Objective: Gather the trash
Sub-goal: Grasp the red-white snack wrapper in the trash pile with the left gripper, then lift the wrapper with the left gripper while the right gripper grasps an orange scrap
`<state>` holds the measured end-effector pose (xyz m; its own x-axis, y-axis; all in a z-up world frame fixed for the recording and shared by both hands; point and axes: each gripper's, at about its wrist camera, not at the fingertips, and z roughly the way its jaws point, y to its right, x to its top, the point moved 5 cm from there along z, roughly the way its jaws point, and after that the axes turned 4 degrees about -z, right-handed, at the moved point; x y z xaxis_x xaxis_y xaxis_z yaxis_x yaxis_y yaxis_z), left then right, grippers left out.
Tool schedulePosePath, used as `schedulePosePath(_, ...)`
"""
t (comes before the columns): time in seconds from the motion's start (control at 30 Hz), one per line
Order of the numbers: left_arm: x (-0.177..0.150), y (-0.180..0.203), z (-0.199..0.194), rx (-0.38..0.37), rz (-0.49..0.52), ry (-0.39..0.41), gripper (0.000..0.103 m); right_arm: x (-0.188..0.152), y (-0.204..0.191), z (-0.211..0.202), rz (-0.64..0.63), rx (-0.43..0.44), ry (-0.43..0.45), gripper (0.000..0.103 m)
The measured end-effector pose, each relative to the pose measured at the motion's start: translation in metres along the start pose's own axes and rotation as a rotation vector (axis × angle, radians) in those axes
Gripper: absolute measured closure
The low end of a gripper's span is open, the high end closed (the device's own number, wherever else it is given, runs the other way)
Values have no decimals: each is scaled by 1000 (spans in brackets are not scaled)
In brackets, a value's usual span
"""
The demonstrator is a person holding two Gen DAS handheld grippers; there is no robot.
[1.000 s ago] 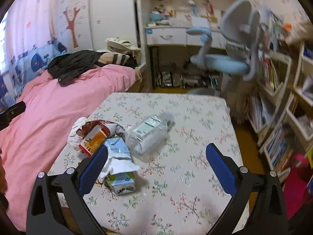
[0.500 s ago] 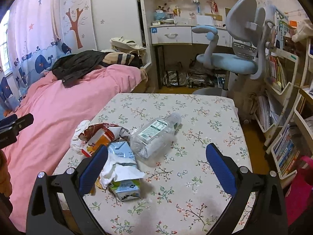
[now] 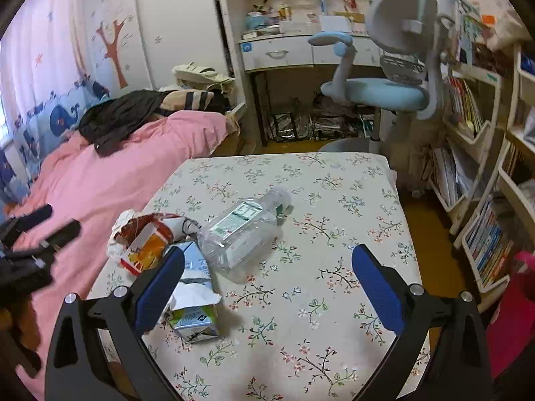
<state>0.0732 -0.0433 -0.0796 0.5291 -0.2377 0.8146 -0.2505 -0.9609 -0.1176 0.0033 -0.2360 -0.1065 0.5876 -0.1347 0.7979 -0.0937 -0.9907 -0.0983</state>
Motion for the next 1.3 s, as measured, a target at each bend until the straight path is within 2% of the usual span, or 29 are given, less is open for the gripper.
schedulePosePath(0.13, -1, 27, 23, 12, 82, -14, 26, 2, 7, -1, 19, 10, -1, 7)
schedulePosePath(0.2, -2, 35, 34, -1, 86, -42, 30, 2, 9, -1, 19, 14, -1, 7)
schedulePosePath(0.33, -2, 43, 46, -1, 101, -63, 32, 5, 16, 2, 30, 19, -5, 7)
schedulePosePath(0.47, -3, 49, 56, -9, 107, -81, 38, 8, 21, 6, 42, 21, -4, 7)
schedulePosePath(0.63, -3, 52, 70, -24, 117, -122, 57, 10, 25, 13, 58, 26, -15, 7)
schedulePosePath(0.73, -5, 49, 77, -41, 104, -154, 80, 10, 24, 15, 68, 30, -19, 7)
schedulePosePath(0.77, -5, 47, 79, -45, 93, -165, 90, 11, 24, 16, 70, 34, -20, 7)
schedulePosePath(0.8, -4, 42, 79, -55, 67, -174, 95, 12, 23, 17, 69, 36, -21, 7)
schedulePosePath(0.87, 0, 32, 75, -91, 9, -172, 97, 12, 20, 19, 61, 42, -24, 7)
schedulePosePath(0.97, 11, 15, 62, -148, -90, -144, 99, 11, 12, 18, 38, 58, -27, 7)
schedulePosePath(1.07, 26, -8, 38, -195, -194, -74, 99, 10, 3, 15, 10, 75, -25, 7)
schedulePosePath(1.17, 30, -21, 25, -222, -245, -43, 99, 8, -5, 12, -15, 91, -22, 7)
schedulePosePath(1.3, 26, -36, 21, -238, -304, -45, 99, 5, -11, 15, -29, 106, -33, 7)
